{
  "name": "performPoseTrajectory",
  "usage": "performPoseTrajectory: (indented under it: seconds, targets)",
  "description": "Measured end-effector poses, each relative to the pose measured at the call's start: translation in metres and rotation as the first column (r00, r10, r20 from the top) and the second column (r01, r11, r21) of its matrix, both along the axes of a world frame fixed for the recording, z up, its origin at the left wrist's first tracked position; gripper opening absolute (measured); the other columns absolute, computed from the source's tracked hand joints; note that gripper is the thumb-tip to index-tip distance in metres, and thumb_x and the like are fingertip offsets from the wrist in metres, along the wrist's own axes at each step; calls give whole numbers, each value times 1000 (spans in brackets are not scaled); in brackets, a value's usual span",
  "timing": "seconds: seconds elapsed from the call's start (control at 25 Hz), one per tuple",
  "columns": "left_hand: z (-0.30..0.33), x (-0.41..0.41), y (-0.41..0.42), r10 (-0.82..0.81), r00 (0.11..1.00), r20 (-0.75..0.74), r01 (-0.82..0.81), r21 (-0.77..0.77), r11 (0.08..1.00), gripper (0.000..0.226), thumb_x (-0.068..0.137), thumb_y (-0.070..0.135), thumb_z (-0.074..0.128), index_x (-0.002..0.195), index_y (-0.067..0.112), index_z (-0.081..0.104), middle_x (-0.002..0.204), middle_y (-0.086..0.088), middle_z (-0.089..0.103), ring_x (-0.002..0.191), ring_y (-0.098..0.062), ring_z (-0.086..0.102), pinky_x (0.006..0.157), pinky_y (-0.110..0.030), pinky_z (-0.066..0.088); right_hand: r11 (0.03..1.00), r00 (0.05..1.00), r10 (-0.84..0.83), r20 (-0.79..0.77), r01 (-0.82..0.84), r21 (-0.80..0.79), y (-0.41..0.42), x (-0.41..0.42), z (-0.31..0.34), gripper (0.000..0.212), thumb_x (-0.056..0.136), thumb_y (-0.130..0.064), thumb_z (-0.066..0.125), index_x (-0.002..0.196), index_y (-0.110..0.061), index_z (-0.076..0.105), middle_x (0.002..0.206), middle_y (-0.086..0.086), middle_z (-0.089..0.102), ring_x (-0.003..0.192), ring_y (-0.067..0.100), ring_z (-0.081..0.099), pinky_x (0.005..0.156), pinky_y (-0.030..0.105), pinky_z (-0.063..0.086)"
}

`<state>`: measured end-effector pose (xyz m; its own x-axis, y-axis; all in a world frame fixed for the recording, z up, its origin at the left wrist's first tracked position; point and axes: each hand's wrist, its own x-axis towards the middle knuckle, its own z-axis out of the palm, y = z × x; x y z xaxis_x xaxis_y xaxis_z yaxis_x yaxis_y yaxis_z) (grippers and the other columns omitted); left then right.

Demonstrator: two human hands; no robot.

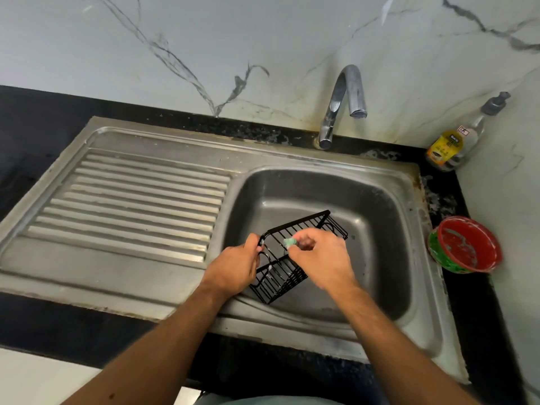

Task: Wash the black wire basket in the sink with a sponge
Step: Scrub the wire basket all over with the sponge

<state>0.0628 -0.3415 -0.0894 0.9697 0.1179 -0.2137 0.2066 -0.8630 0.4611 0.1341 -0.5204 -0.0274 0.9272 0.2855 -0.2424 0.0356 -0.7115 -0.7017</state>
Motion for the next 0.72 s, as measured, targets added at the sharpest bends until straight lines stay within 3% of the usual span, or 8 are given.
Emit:
performPoseTrajectory:
  seconds: [0.12,0.24,0.4,0.48,0.6,0.72]
  targets:
    - [4,-1,1,-24,999,39,24,-3,1000,15,109,30,32,111,16,38,90,-16,69,82,-41,64,63,-42,44,997,999,41,-32,-43,-56,-7,-7,4,5,82,-33,75,87,-32,76,76,-20,70,72,-7,63,68,8,49]
    - [4,-3,2,-31,998,57,32,-16,999,16,110,34,27,102,22,32,81,-12,66,80,-41,63,63,-42,44,990,995,83,52,-76,-116,0,-21,1,13,87,-28,72,97,-35,77,91,-16,68,80,-3,61,72,0,39]
    - [-4,-3,5,-81,990,115,87,-46,995,17,111,37,22,96,27,23,63,5,47,70,-38,63,59,-37,40,997,996,-64,57,66,-40,3,-38,1,11,89,-29,74,99,-33,77,91,-19,69,80,-8,61,70,-4,39]
    - [-7,-2,4,-81,988,131,84,-22,996,15,110,33,24,99,24,28,63,1,51,67,-39,64,58,-37,40,998,998,-68,6,68,-17,-1,-38,5,11,90,-29,73,100,-32,77,83,-22,70,78,-12,62,69,-4,41]
    - [-7,-2,1,-20,987,159,21,-2,1000,9,108,27,31,105,19,35,73,-12,65,69,-42,63,58,-37,37,994,994,95,-52,-97,-54,-4,-30,11,12,94,-27,68,99,-31,77,87,-19,73,79,-9,64,75,4,50]
    - [-10,0,-1,-63,972,228,62,11,998,8,105,29,30,101,22,29,71,-15,66,64,-43,62,56,-37,36,995,995,88,-37,-90,-48,0,-13,9,18,92,-21,62,90,-30,77,81,-18,72,71,-6,63,65,7,51]
